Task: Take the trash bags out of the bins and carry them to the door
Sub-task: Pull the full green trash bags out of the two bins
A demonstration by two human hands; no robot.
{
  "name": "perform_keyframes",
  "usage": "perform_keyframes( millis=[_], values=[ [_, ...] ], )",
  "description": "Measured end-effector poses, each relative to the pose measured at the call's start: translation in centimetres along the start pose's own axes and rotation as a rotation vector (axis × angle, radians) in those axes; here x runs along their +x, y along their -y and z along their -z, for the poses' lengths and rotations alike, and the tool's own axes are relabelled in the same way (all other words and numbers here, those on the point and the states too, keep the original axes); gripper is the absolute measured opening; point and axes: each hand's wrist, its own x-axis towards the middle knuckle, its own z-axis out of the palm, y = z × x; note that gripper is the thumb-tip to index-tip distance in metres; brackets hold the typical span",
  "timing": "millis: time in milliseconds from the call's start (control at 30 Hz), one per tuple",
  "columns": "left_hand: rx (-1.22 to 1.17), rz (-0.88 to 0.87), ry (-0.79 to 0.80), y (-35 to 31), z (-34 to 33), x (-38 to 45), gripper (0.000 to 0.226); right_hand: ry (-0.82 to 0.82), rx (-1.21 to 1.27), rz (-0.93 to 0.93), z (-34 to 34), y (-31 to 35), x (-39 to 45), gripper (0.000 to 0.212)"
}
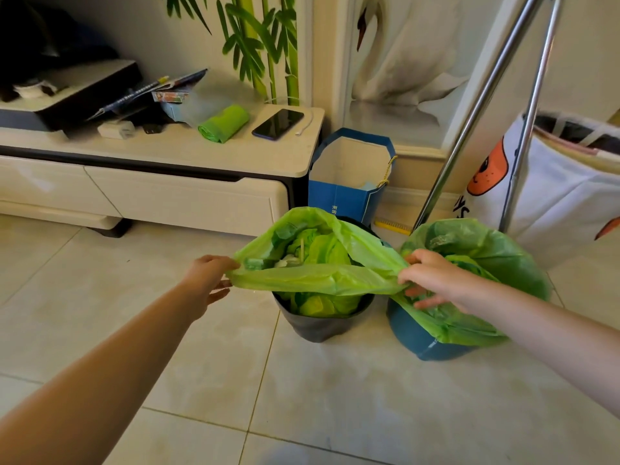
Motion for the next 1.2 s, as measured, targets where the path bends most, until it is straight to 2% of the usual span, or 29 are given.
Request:
perform_keyframes(
  millis=[100,167,333,400,433,600,700,800,967,1067,1200],
  values=[
    [0.086,-0.055,0.092,-1.3,-0.5,0.6,0.035,0.071,0.164,-0.052,0.8,1.5,1.8,0.029],
    [0.160,-0.091,0.110,-2.3,-1.2,1.1,0.042,0.094,0.208,-0.062,1.2,2.9,3.4,0.040],
    [0.377,-0.134,-0.039,-4.1,-3.3,3.3,0.072,-0.013,0.040,-0.057,0.3,5.4,7.6,0.071],
    [0.433,-0.118,-0.045,-4.5,-4.1,3.9,0.084,-0.051,-0.029,-0.059,-0.3,6.1,8.5,0.075],
    [0.464,-0.122,-0.035,-4.7,-4.5,4.1,0.085,-0.064,-0.065,-0.049,-0.6,6.4,8.8,0.071],
    [0.596,-0.217,-0.030,-5.1,-6.1,4.7,0.065,-0.116,-0.187,0.053,-1.6,7.1,9.7,0.035],
    [0.512,-0.301,-0.069,-5.7,-6.4,4.8,0.037,-0.273,-0.070,0.309,-1.4,7.3,10.0,0.020],
    [0.417,-0.407,-0.111,-6.2,-6.0,4.0,0.005,-0.396,0.022,0.503,-0.5,7.4,8.8,0.019],
    [0.498,-0.558,-0.246,-5.2,-3.5,2.4,0.008,-0.487,-0.127,0.641,1.0,4.4,7.7,0.019],
    [0.544,-0.560,-0.333,-4.0,-1.1,2.3,0.011,-0.546,-0.172,0.599,2.5,2.5,6.7,0.019],
    [0.554,-0.519,-0.358,-2.4,-0.3,2.1,0.016,-0.532,-0.236,0.548,2.8,1.1,5.5,0.019]
  ],
)
